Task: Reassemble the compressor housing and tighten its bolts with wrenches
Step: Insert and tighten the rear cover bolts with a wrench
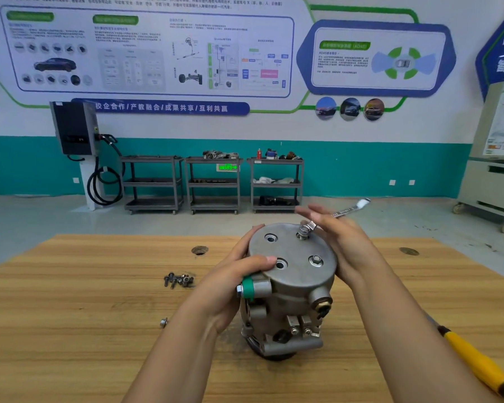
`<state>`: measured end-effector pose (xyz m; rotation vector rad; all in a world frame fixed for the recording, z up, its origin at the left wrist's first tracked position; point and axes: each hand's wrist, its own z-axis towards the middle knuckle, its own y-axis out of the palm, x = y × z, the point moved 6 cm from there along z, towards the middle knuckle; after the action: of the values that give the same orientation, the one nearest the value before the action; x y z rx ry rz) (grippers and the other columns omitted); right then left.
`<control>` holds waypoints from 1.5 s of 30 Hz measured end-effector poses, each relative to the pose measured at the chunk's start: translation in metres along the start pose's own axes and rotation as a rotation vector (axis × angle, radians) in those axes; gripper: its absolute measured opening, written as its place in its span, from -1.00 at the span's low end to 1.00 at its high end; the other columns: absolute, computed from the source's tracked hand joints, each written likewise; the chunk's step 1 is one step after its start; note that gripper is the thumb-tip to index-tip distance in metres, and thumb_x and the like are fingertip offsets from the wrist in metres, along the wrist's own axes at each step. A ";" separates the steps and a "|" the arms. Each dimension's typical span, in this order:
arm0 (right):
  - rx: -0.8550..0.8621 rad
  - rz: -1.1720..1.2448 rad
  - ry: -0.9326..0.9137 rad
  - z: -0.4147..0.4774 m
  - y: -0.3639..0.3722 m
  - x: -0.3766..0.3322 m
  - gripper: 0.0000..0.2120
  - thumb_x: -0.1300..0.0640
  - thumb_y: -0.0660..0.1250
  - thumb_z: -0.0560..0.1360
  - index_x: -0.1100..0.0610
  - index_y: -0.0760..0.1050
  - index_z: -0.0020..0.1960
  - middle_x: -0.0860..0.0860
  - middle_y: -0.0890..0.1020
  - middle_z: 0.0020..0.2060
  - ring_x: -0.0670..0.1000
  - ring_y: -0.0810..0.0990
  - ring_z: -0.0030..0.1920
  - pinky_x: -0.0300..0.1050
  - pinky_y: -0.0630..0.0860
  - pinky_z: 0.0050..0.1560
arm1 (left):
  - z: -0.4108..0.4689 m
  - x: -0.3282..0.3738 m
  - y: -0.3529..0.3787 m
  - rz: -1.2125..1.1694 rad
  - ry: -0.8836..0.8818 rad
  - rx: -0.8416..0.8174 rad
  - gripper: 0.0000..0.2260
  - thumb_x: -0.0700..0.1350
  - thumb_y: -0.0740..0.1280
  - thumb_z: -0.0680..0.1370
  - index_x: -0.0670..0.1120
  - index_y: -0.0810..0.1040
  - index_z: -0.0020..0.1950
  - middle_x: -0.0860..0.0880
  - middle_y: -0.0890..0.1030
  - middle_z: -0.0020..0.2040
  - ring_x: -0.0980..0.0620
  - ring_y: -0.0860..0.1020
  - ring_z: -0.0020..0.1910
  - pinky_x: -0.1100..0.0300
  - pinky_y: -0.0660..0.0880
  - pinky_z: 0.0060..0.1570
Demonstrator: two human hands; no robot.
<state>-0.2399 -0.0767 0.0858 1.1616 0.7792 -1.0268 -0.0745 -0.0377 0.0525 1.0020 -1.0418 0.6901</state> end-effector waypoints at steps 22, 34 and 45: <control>0.031 -1.122 -0.487 -0.036 0.050 -0.038 -0.85 -0.15 0.41 0.32 -0.18 0.46 -0.29 -0.19 0.48 -0.22 -0.05 0.38 0.05 -0.01 0.31 0.09 | -0.003 0.002 0.004 0.053 0.017 -0.005 -0.47 -0.25 0.47 0.31 -0.01 0.52 0.26 -0.13 0.67 0.02 -0.04 0.67 -0.09 0.20 0.58 -0.23; 0.011 0.123 -0.107 -0.006 -0.006 -0.004 -0.73 0.26 0.33 0.36 0.13 0.50 0.06 0.01 0.69 -0.08 0.01 0.64 -0.04 -0.09 0.60 -0.04 | -0.005 0.003 0.001 0.038 0.012 0.014 -0.42 -0.23 0.46 0.29 0.11 0.51 0.27 -0.06 0.66 0.09 -0.07 0.65 0.03 0.15 0.59 -0.08; -0.149 -0.542 -0.526 -0.075 0.002 -0.007 -0.66 0.13 0.26 0.43 -0.18 0.59 0.12 -0.26 0.57 0.18 -0.12 0.40 0.35 -0.28 0.32 0.34 | -0.002 -0.001 -0.001 -0.001 -0.008 0.006 -0.42 -0.21 0.45 0.26 0.11 0.53 0.26 -0.12 0.64 0.12 -0.09 0.66 -0.04 0.17 0.57 -0.21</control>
<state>-0.2396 -0.0020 0.0744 0.5081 0.7387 -1.6090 -0.0735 -0.0365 0.0515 1.0114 -1.0464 0.6895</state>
